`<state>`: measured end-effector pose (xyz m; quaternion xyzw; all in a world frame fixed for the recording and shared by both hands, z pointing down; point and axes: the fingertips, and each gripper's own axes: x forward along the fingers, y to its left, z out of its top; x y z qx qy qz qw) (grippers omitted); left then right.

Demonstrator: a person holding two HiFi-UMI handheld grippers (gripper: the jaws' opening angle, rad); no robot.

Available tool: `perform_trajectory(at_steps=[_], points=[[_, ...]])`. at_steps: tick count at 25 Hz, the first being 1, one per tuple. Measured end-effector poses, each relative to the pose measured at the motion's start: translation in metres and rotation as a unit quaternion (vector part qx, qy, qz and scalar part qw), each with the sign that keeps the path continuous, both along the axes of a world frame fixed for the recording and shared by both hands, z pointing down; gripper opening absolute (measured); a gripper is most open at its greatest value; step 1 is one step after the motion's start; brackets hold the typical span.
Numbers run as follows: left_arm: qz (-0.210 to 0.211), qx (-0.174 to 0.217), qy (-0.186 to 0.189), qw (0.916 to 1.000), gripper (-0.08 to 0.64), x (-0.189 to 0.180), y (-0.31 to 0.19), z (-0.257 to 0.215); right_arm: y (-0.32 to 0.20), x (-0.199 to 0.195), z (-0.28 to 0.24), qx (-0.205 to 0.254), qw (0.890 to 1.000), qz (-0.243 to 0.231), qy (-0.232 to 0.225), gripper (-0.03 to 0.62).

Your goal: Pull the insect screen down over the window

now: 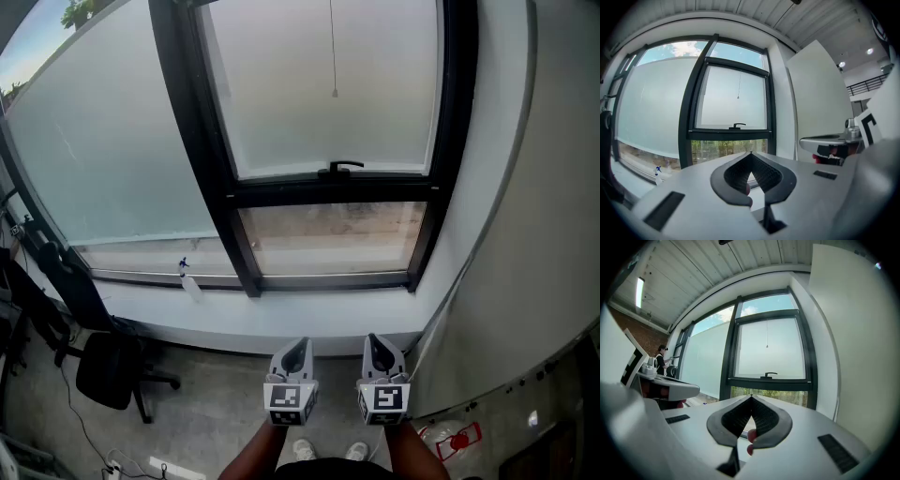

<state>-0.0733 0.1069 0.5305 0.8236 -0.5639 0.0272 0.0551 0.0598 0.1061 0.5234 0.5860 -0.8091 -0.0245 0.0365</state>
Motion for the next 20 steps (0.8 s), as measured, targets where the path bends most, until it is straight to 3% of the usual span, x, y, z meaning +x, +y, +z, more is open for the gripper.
perform_trajectory(at_steps=[4, 15, 20], points=[[-0.01, -0.001, -0.015, 0.9998, 0.003, -0.002, -0.002, -0.003, -0.002, 0.002, 0.0, 0.002, 1.0, 0.005, -0.002, 0.003], [-0.003, 0.0, -0.017, 0.9998, 0.003, 0.003, -0.002, 0.008, -0.002, 0.011, 0.001, 0.006, 1.0, 0.015, 0.0, 0.003], [-0.02, -0.002, -0.014, 0.9997, 0.003, -0.005, -0.003, -0.001, -0.004, 0.013, -0.001, 0.005, 1.0, 0.02, -0.013, 0.003]])
